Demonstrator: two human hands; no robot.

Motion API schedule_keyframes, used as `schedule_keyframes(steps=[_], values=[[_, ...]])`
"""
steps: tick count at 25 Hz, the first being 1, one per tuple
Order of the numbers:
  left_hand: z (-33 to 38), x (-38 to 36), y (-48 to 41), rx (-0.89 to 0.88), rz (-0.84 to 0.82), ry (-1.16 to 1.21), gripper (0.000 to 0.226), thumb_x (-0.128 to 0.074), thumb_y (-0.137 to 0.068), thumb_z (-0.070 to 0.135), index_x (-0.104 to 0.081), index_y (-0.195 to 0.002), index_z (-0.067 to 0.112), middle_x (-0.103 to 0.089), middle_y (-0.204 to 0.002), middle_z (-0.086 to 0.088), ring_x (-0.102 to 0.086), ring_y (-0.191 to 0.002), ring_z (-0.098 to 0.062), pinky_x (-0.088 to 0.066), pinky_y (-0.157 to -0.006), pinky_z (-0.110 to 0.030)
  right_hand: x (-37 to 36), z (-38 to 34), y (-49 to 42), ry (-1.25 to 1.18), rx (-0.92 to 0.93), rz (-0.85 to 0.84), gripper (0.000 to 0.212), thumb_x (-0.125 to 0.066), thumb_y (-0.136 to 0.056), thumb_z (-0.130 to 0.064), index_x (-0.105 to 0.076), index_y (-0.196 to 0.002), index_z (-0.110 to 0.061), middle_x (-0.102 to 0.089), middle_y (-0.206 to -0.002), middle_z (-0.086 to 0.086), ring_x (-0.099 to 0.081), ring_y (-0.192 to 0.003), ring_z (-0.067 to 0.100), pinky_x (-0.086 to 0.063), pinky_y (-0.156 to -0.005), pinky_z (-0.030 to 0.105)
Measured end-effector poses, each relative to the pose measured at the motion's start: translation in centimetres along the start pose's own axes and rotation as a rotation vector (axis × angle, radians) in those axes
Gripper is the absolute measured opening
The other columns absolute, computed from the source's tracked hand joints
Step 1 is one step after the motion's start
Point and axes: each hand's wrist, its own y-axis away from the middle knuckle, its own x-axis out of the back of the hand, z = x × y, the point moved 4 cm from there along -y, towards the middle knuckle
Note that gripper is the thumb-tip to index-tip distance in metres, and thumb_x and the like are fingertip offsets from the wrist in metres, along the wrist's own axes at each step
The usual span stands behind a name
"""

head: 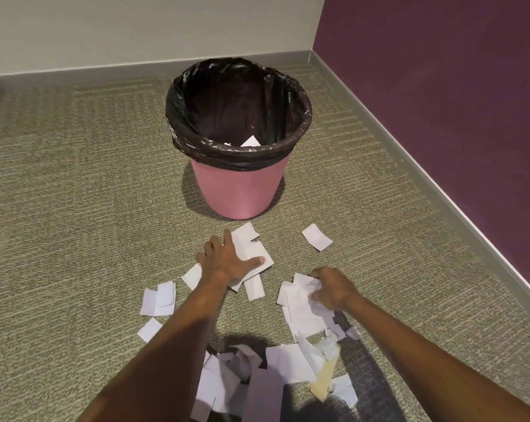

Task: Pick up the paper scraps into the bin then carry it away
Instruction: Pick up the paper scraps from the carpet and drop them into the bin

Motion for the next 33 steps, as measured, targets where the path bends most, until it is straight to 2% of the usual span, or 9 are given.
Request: schedule_keyframes(steps=[5, 10, 13, 15, 21, 25, 28, 30, 33], values=[[2.4, -1.0, -0.1, -0.096, 0.125, -0.244, 0.091, -0.065, -0.074, 0.066, -0.033, -0.139, 0.012, -0.031, -0.143, -0.018, -0.031, -0.133, -0.036, -0.031, -0.107, -0.05, 0.4, -1.7, 0.8, 0.032, 0.068, 0.005, 0.051, -0.068, -0.086, -0.019, -0.053, -0.135, -0.014, -0.059, -0.132, 0.011, -0.058, -0.118, 0.03, -0.045, -0.094, 0.032], [2.8, -1.5, 0.7, -0.196, 0.171, -0.145, 0.058, -0.068, -0.087, 0.031, -0.042, -0.135, 0.013, -0.037, -0.14, -0.013, -0.04, -0.125, -0.034, -0.047, -0.096, -0.047, 0.6, -2.4, 1.1, 0.015, 0.085, 0.02, 0.027, -0.073, -0.084, -0.017, -0.065, -0.109, -0.009, -0.071, -0.106, 0.01, -0.064, -0.087, 0.022, -0.04, -0.071, 0.025], [3.0, -0.3, 1.3, -0.275, 0.289, -0.037, 0.032, -0.061, -0.091, 0.012, -0.055, -0.123, 0.01, -0.057, -0.119, -0.011, -0.058, -0.105, -0.03, -0.053, -0.078, -0.037, 0.8, -2.4, 1.3, -0.019, 0.071, 0.033, 0.042, -0.074, -0.084, -0.019, -0.06, -0.123, -0.009, -0.066, -0.119, 0.01, -0.064, -0.104, 0.028, -0.047, -0.083, 0.03], [2.5, 0.8, 1.6, -0.265, 0.323, 0.106, 0.018, -0.059, -0.092, 0.014, -0.062, -0.109, 0.008, -0.067, -0.102, -0.011, -0.064, -0.09, -0.029, -0.049, -0.067, -0.036, 1.2, -2.3, 1.4, -0.053, 0.058, 0.046, 0.05, -0.075, -0.083, -0.021, -0.057, -0.128, -0.01, -0.063, -0.126, 0.009, -0.061, -0.111, 0.029, -0.048, -0.093, 0.035], [0.7, 3.6, 3.4, -0.246, 0.364, 0.326, 0.016, -0.063, -0.091, 0.02, -0.068, -0.085, 0.007, -0.069, -0.076, -0.01, -0.064, -0.07, -0.025, -0.049, -0.061, -0.034, 3.1, -2.5, 2.0, -0.139, 0.036, 0.084, 0.045, -0.08, -0.078, -0.024, -0.063, -0.118, -0.01, -0.066, -0.122, 0.01, -0.062, -0.108, 0.026, -0.047, -0.087, 0.03], [-0.2, 4.2, 4.5, -0.221, 0.384, 0.53, 0.013, -0.068, -0.088, 0.019, -0.072, -0.092, 0.007, -0.073, -0.084, -0.007, -0.068, -0.074, -0.023, -0.056, -0.066, -0.036, 4.0, -3.0, 2.4, -0.178, 0.032, 0.095, 0.034, -0.08, -0.078, -0.021, -0.065, -0.106, -0.01, -0.066, -0.118, 0.012, -0.06, -0.101, 0.023, -0.036, -0.075, 0.023], [-1.7, 4.3, 5.7, -0.06, 0.382, 0.923, 0.01, -0.071, -0.085, 0.014, -0.071, -0.092, 0.007, -0.073, -0.09, -0.008, -0.069, -0.082, -0.024, -0.057, -0.077, -0.036, 4.2, -3.0, 2.8, -0.199, 0.032, 0.087, 0.044, -0.08, -0.077, -0.021, -0.065, -0.116, -0.006, -0.066, -0.122, 0.01, -0.061, -0.105, 0.023, -0.038, -0.078, 0.022], [-2.5, 4.3, 6.4, 0.035, 0.359, 1.103, 0.005, -0.07, -0.086, 0.014, -0.066, -0.085, 0.018, -0.071, -0.085, -0.002, -0.068, -0.083, -0.025, -0.056, -0.08, -0.036, 4.3, -3.1, 3.1, -0.202, 0.032, 0.078, 0.05, -0.08, -0.078, -0.019, -0.063, -0.123, -0.006, -0.064, -0.129, 0.01, -0.06, -0.113, 0.023, -0.042, -0.087, 0.024], [-2.9, 4.5, 6.9, 0.045, 0.313, 1.124, 0.016, -0.066, -0.089, 0.015, -0.062, -0.076, 0.024, -0.069, -0.079, -0.003, -0.066, -0.077, -0.026, -0.054, -0.075, -0.038, 4.3, -3.1, 3.2, -0.209, 0.033, 0.043, 0.038, -0.078, -0.079, -0.015, -0.068, -0.116, -0.008, -0.069, -0.12, 0.009, -0.065, -0.097, 0.02, -0.046, -0.078, 0.023]])
